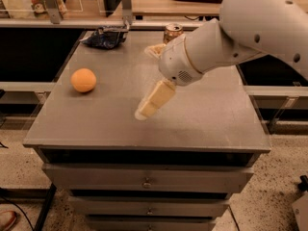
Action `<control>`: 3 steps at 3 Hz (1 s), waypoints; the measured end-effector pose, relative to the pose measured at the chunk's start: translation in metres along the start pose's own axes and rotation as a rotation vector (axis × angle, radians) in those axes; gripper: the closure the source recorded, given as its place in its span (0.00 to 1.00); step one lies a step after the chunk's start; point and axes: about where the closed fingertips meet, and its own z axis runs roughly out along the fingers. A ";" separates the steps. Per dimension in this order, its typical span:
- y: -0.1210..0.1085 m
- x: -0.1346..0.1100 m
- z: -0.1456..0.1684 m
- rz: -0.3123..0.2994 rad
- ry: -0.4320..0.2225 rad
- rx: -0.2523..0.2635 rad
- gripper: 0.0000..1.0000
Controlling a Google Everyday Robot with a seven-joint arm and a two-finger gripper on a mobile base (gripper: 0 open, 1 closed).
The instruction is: Move orange near blue chip bag
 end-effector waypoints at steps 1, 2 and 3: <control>-0.010 -0.029 0.034 -0.050 -0.114 0.053 0.00; -0.015 -0.037 0.036 -0.060 -0.127 0.079 0.00; -0.015 -0.041 0.041 -0.064 -0.133 0.074 0.00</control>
Offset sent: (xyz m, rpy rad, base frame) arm 0.0127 0.0403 0.0016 0.0957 -0.0760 0.0199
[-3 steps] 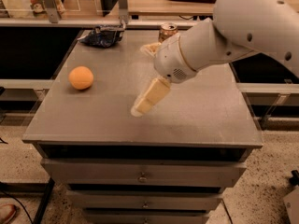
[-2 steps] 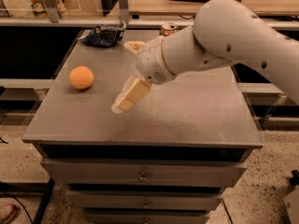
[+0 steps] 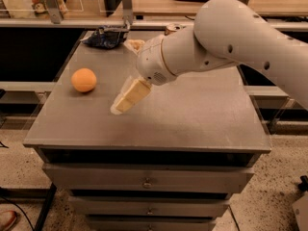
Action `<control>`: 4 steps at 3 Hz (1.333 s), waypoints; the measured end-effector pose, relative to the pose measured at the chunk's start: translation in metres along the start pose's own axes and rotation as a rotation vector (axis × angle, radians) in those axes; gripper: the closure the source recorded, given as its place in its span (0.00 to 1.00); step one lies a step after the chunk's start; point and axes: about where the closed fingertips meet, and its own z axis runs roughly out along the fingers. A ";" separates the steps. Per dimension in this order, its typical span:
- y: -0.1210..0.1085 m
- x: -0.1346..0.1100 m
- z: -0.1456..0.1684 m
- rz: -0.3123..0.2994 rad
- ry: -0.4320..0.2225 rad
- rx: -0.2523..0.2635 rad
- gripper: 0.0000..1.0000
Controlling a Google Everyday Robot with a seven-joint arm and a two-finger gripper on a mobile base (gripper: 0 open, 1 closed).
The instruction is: Move orange near blue chip bag
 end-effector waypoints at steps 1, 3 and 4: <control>-0.006 0.000 0.025 0.022 -0.010 -0.005 0.00; -0.020 0.022 0.087 0.162 -0.082 -0.005 0.00; -0.025 0.028 0.104 0.226 -0.130 0.012 0.00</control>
Offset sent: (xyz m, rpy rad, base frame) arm 0.0609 0.0634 -0.0583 0.1475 0.1224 -0.0649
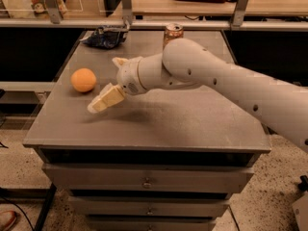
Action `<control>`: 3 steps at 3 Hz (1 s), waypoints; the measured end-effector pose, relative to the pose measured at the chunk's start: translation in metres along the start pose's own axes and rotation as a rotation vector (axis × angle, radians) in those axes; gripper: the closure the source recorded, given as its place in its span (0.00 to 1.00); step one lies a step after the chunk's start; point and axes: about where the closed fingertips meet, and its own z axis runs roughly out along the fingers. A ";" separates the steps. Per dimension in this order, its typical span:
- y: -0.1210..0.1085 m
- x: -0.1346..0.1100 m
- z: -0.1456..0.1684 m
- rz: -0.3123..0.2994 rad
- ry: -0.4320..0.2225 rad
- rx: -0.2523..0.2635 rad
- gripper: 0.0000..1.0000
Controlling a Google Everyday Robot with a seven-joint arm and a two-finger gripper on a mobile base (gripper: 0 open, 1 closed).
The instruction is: Move orange near blue chip bag
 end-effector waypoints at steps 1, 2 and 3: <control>-0.003 -0.005 0.012 0.023 -0.015 0.023 0.00; -0.005 -0.011 0.022 0.043 -0.026 0.046 0.00; -0.011 -0.014 0.050 0.069 -0.018 0.059 0.00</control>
Offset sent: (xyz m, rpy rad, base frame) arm 0.0187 0.0324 0.0037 0.0609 0.0181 -0.0970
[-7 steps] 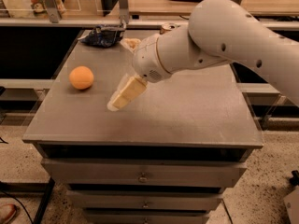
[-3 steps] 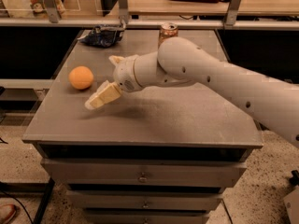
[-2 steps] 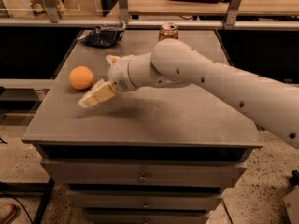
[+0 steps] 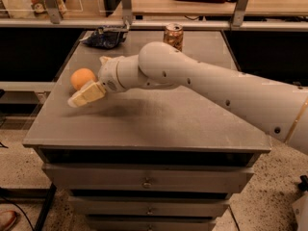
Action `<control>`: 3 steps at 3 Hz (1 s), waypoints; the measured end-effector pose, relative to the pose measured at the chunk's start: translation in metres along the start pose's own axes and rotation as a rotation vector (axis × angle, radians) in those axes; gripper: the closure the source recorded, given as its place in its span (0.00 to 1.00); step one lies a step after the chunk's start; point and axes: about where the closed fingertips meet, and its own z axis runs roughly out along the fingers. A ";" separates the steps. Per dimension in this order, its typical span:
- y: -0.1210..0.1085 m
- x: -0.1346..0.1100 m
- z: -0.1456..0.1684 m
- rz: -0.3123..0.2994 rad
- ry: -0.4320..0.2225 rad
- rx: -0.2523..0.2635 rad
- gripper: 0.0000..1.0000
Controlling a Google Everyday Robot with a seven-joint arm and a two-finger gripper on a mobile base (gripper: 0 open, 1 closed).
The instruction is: Move orange near blue chip bag
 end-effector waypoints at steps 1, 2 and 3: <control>-0.002 0.002 0.009 0.006 0.000 -0.004 0.00; -0.003 0.003 0.014 0.007 -0.003 -0.008 0.18; -0.004 0.003 0.019 0.012 -0.016 -0.011 0.41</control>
Offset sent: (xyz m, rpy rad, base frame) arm 0.0129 0.0107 -0.0103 0.0091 0.0090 0.0002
